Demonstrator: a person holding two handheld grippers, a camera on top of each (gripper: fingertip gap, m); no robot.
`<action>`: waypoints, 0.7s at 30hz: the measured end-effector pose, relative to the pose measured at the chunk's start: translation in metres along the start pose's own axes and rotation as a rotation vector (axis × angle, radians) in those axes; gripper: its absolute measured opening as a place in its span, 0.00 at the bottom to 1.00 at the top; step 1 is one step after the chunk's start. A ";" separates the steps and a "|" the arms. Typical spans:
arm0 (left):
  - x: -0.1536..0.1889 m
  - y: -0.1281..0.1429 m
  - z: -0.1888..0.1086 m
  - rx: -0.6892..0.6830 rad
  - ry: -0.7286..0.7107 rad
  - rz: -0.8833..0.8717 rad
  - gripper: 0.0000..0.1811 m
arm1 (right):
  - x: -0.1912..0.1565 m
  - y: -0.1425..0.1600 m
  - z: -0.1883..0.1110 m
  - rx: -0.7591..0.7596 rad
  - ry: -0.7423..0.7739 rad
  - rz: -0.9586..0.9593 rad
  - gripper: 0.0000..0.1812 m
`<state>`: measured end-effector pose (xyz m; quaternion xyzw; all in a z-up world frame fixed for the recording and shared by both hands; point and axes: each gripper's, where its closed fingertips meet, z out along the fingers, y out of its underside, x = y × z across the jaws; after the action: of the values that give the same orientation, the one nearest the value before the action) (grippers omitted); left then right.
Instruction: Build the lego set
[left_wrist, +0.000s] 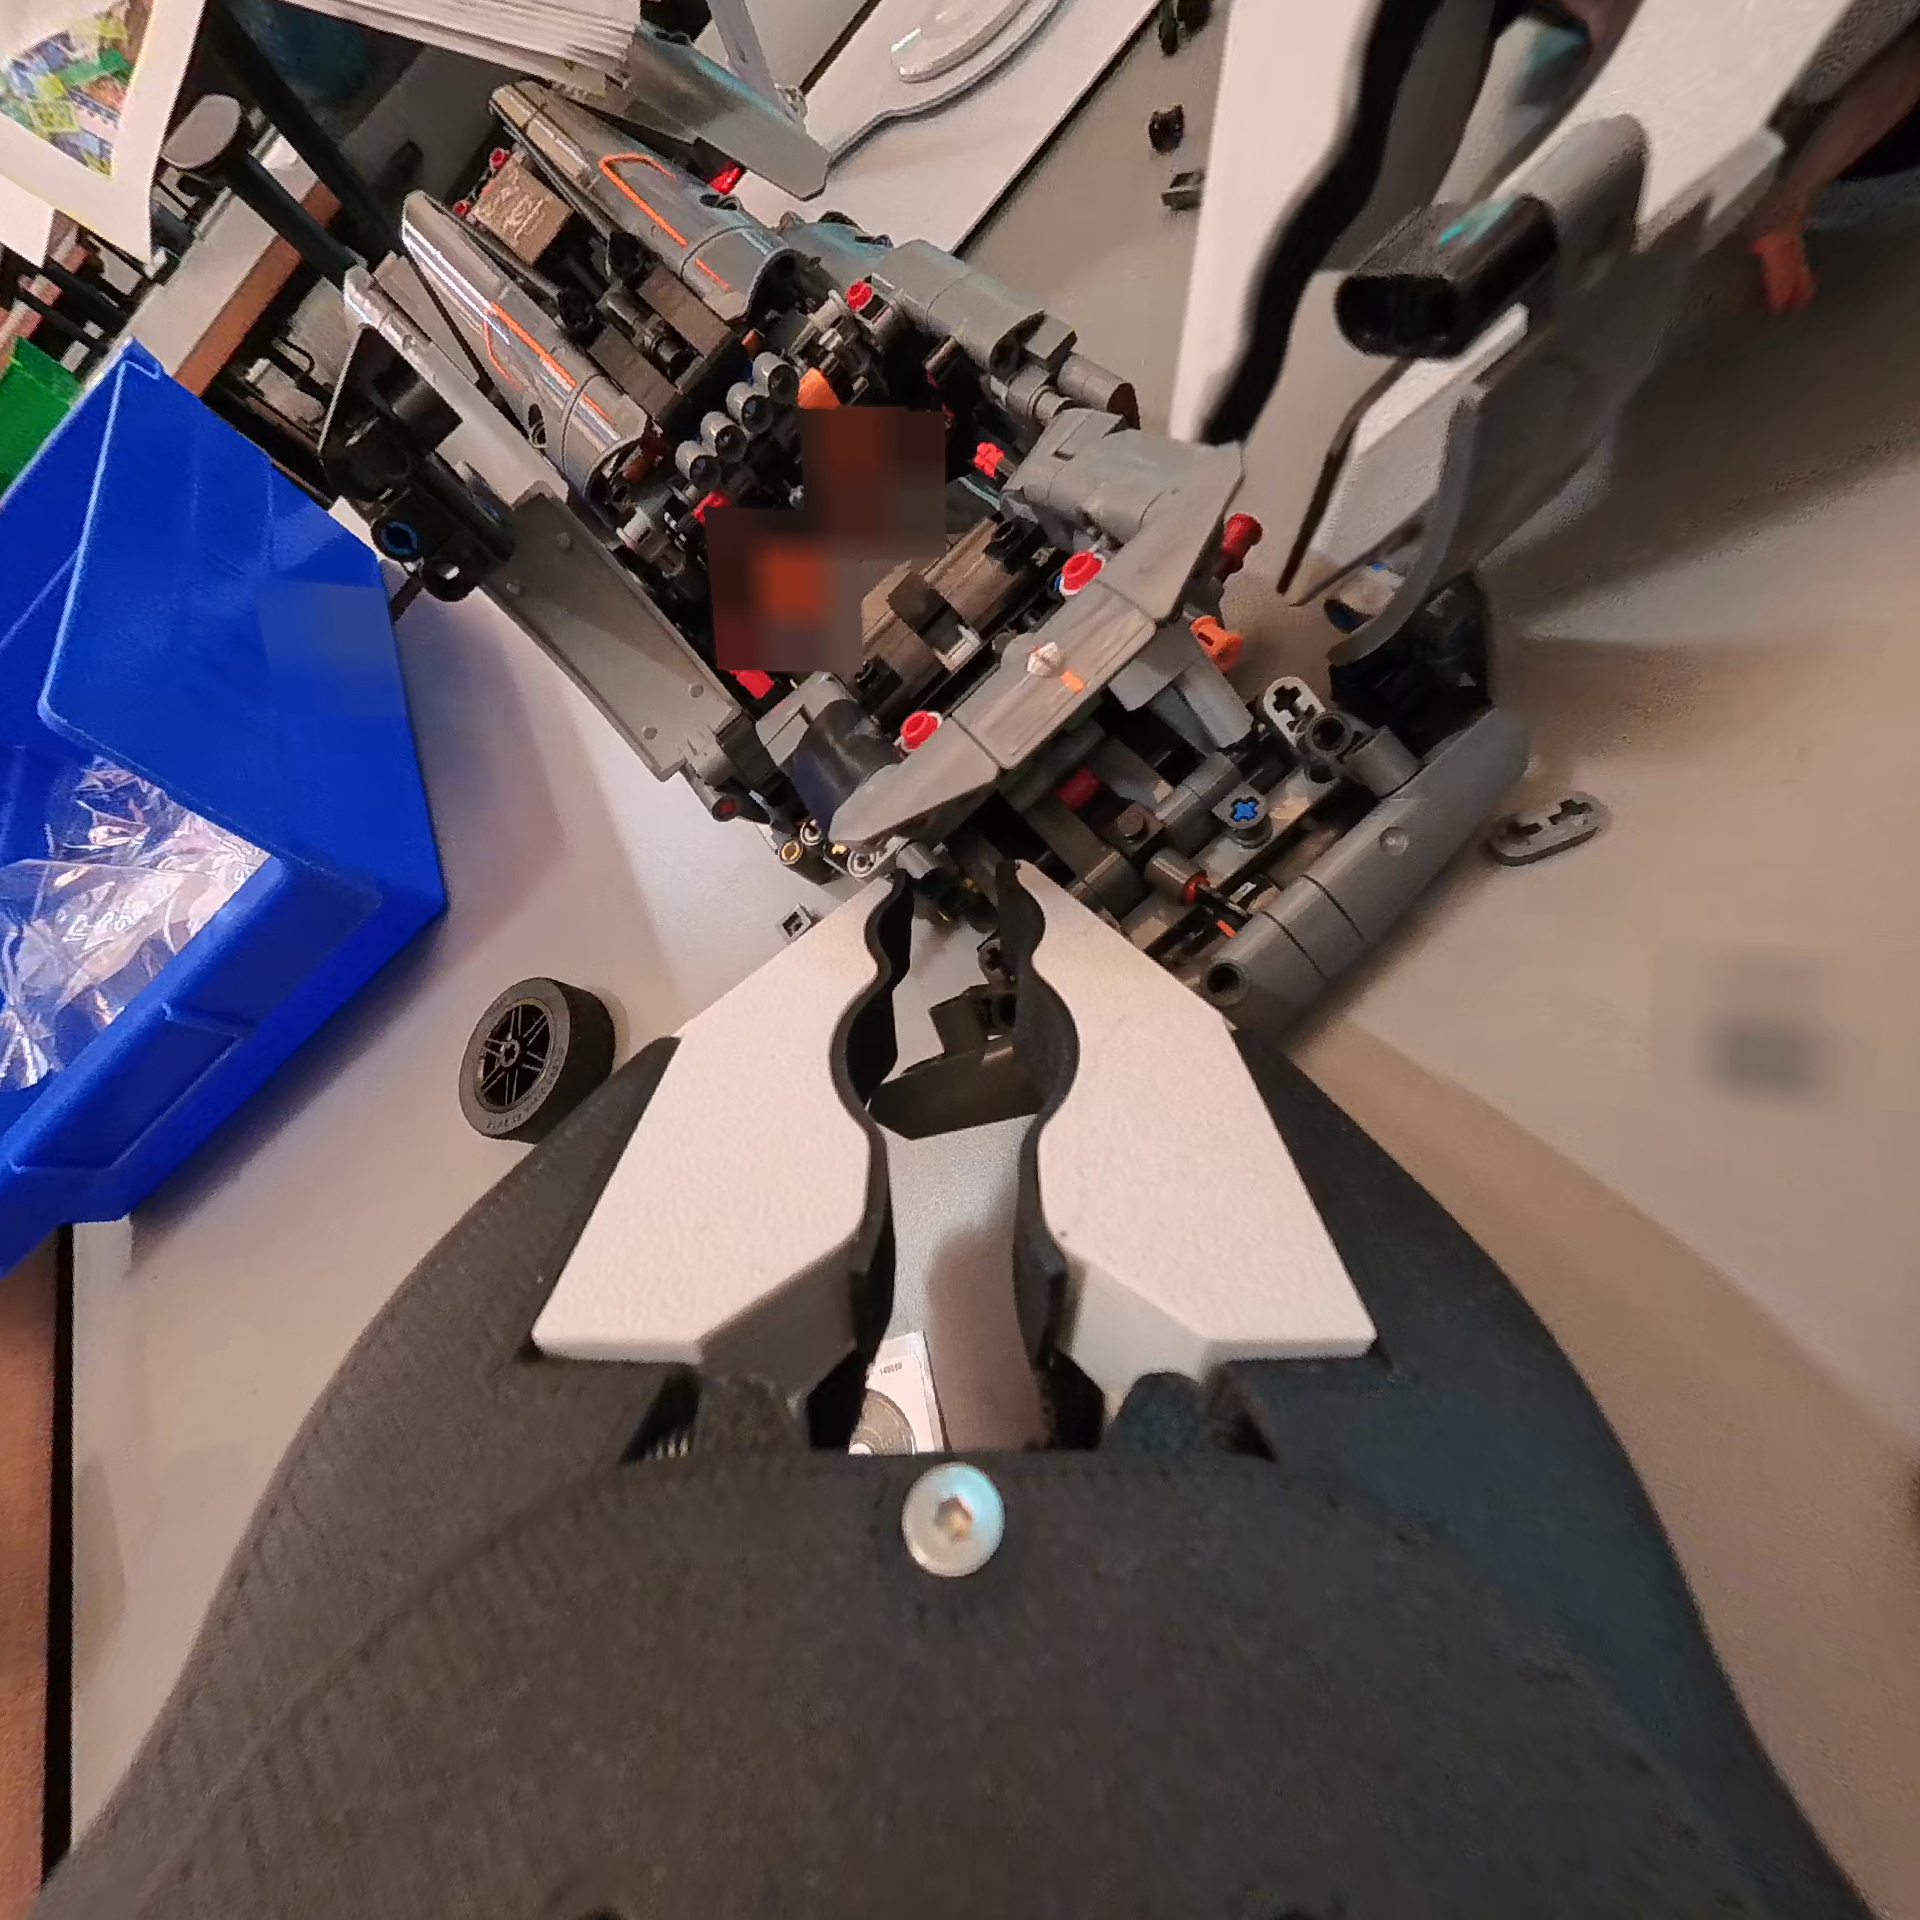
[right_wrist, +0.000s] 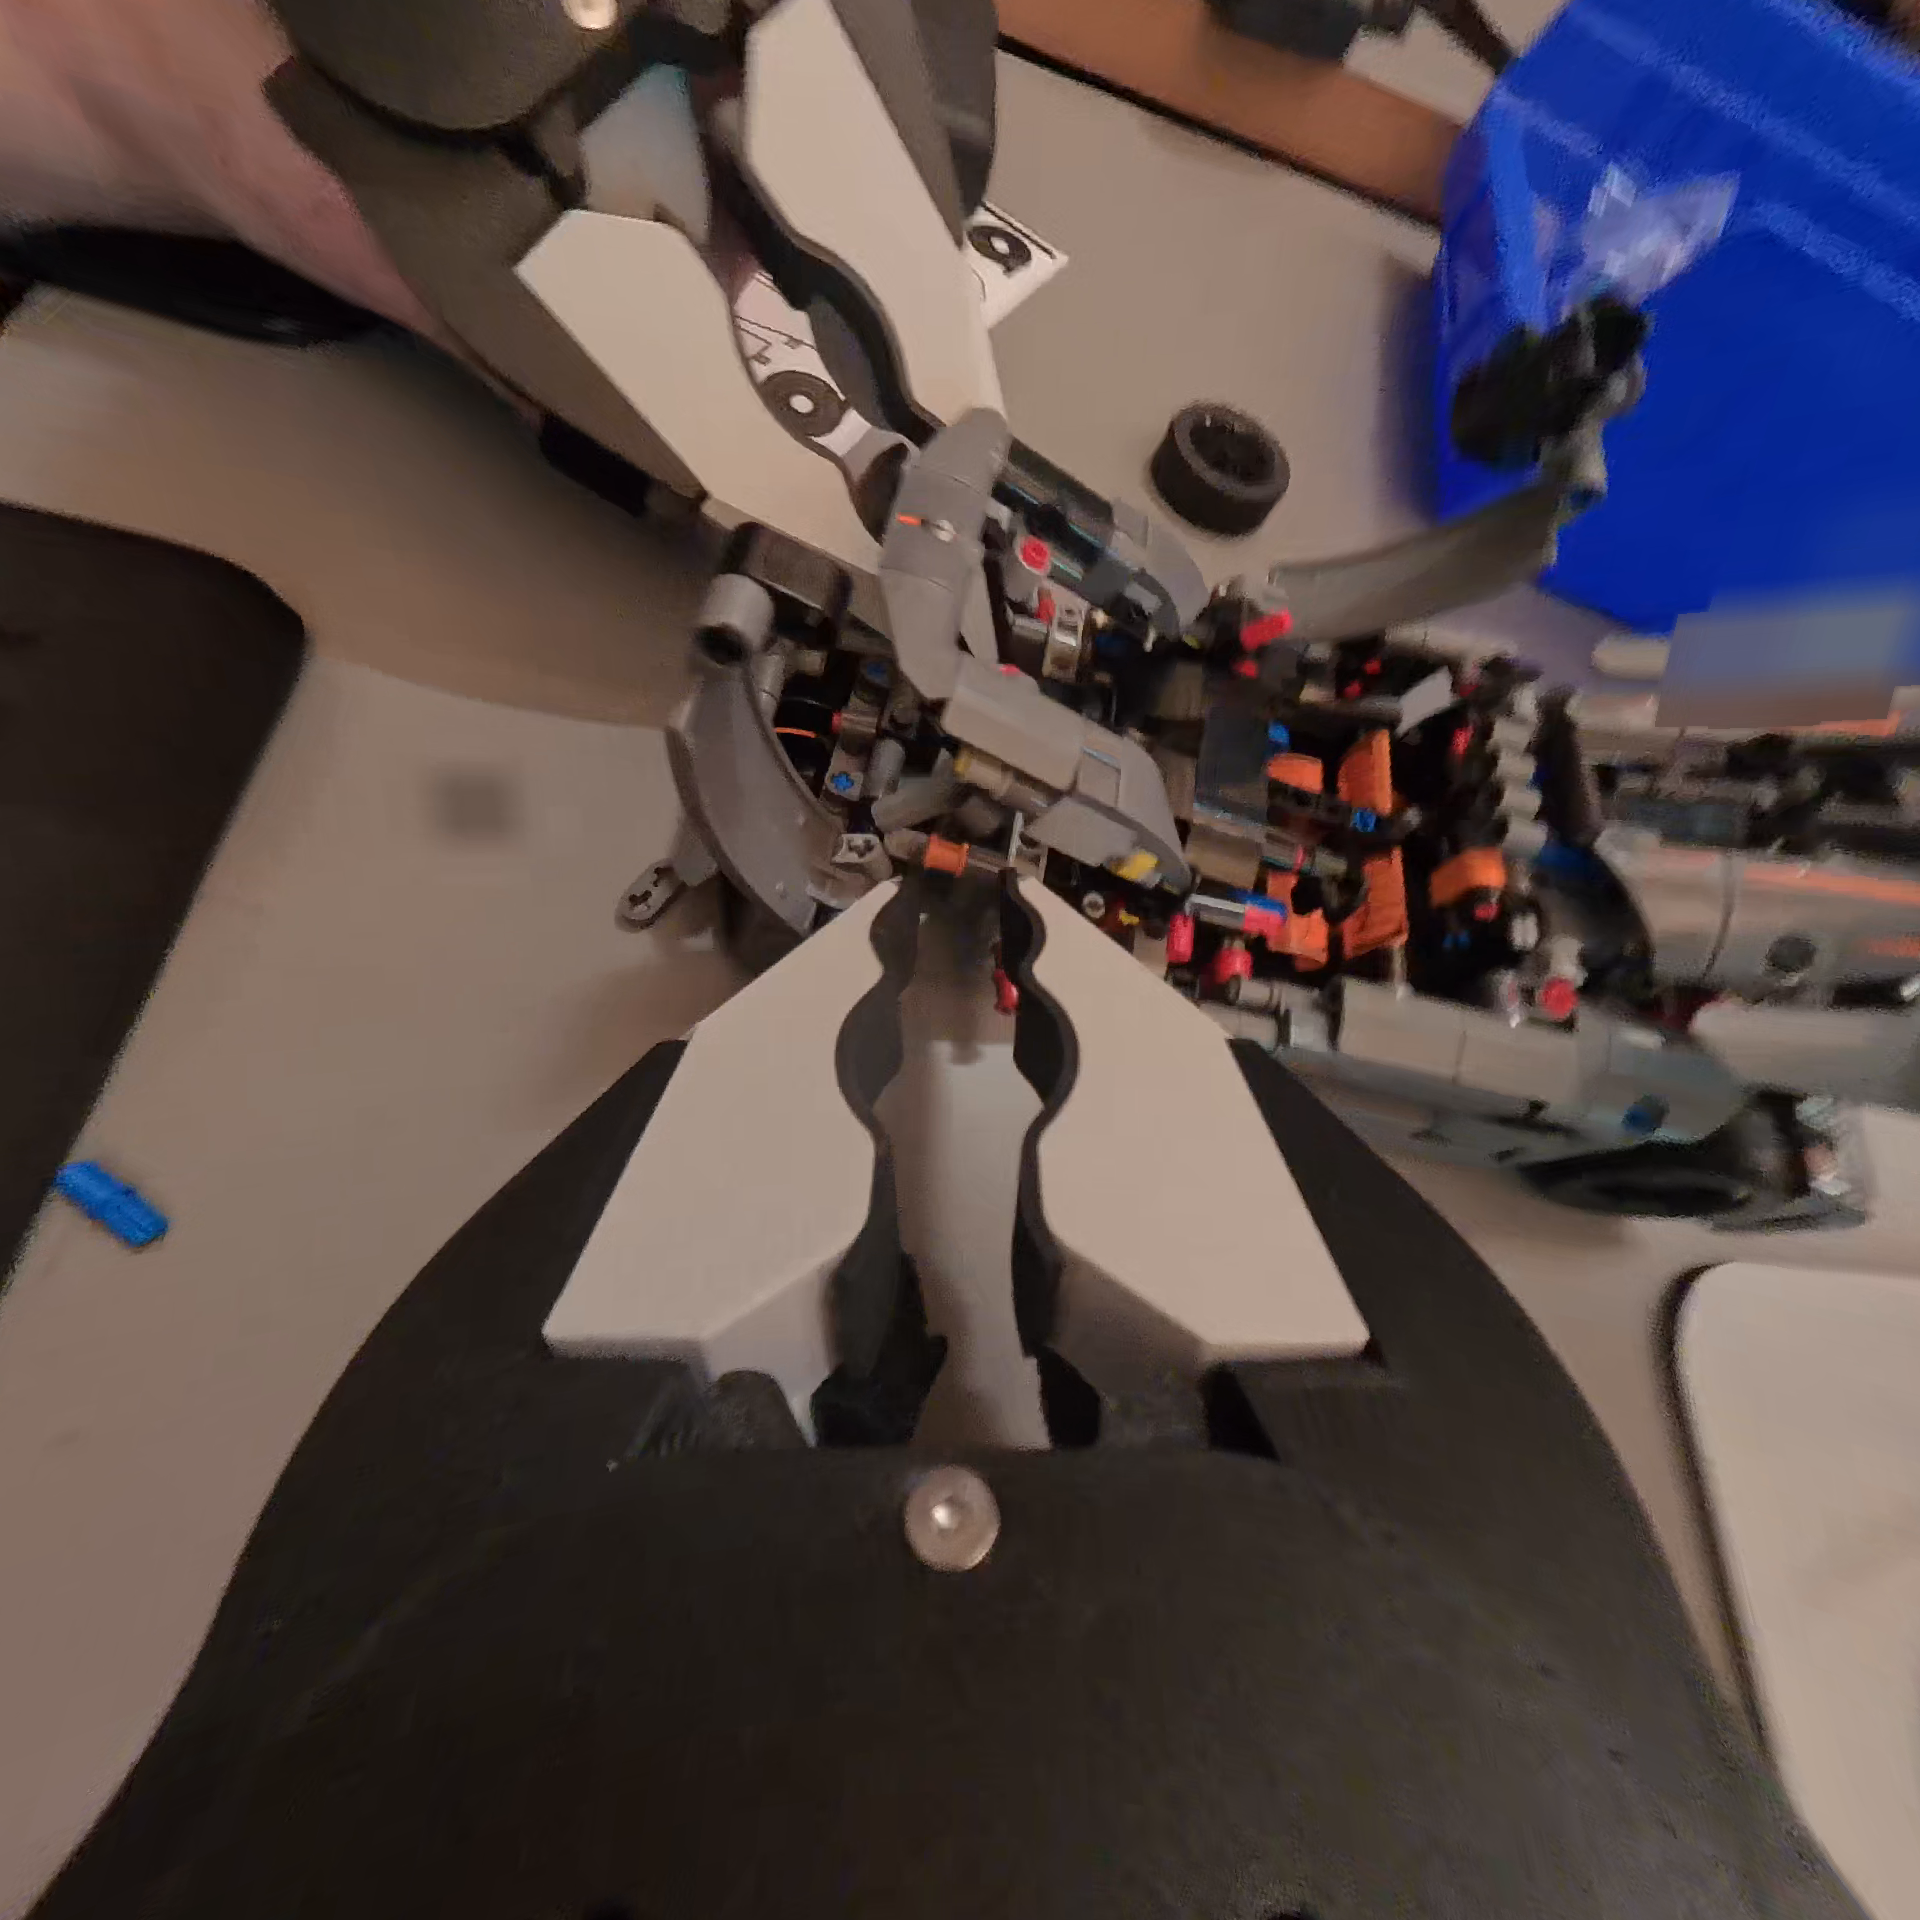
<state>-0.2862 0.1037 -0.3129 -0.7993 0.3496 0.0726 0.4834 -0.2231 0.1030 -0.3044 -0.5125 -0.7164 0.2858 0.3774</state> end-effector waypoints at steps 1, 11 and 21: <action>0.000 0.000 0.000 0.000 0.000 0.001 0.07 | -0.001 -0.003 0.001 0.009 0.016 -0.056 0.07; 0.000 0.000 0.000 0.001 -0.001 0.004 0.07 | -0.003 -0.002 0.007 0.026 0.002 -0.441 0.02; 0.001 0.000 0.000 0.003 -0.002 0.009 0.07 | -0.003 0.001 0.008 0.004 0.000 -0.741 0.05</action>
<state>-0.2855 0.1037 -0.3128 -0.7968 0.3529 0.0751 0.4847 -0.2287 0.1001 -0.3099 -0.2175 -0.8528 0.1312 0.4563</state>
